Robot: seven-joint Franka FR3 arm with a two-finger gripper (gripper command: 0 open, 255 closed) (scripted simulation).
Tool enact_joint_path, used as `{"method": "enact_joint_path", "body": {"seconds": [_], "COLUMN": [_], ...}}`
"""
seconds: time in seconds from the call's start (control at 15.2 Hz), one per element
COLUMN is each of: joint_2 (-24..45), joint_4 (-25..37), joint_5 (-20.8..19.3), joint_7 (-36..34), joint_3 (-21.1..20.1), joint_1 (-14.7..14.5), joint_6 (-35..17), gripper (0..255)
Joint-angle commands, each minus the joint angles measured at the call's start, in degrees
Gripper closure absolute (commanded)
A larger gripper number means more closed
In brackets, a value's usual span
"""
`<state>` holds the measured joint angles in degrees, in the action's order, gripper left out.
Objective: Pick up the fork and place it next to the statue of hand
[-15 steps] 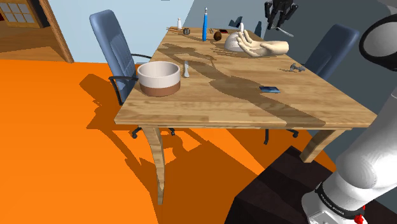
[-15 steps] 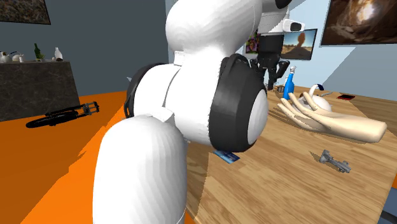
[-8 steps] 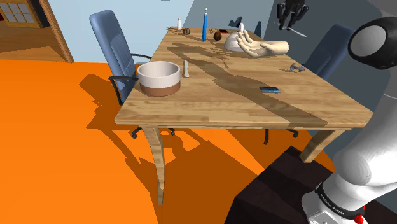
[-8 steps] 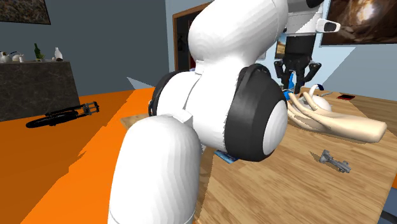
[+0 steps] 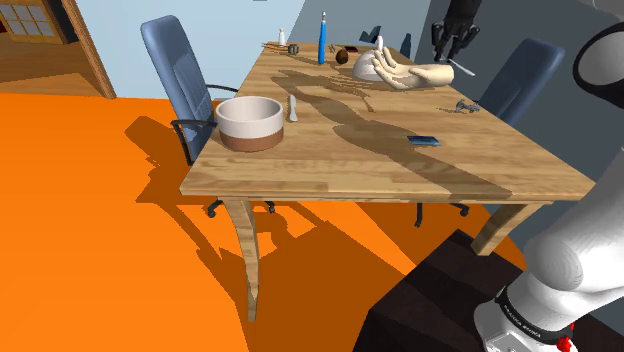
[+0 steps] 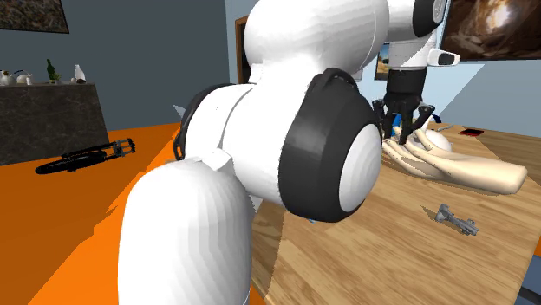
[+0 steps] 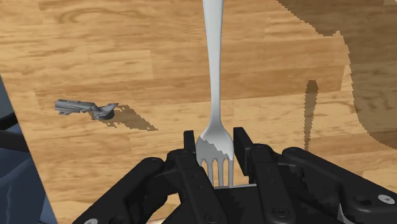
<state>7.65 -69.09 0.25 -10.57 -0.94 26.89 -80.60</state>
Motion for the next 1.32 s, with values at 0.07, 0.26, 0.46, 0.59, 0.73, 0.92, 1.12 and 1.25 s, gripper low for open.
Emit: {"method": "enact_joint_path", "body": {"seconds": [0.07,0.26,0.46,0.59,0.73,0.92,1.12,1.25], "joint_2": [-1.54,-2.85,-3.92,-4.53,-5.05,-5.7,-6.21,-6.46], "joint_4": [-4.7,-8.87,-12.68,-15.05,-17.3,-20.47,-23.44,-25.31], "joint_5": [0.03,0.05,0.07,0.08,0.09,0.1,0.11,0.12], "joint_7": [0.01,0.04,0.07,0.08,0.1,0.12,0.14,0.15], "joint_3": [0.0,0.01,0.02,0.02,0.02,0.02,0.03,0.03], "joint_1": [0.01,0.02,0.03,0.03,0.04,0.04,0.04,0.04], "joint_6": [-3.19,-6.06,-8.79,-10.56,-12.28,-14.8,-17.26,-18.88], "gripper": [255,255,255,255,255,255,255,255]}}
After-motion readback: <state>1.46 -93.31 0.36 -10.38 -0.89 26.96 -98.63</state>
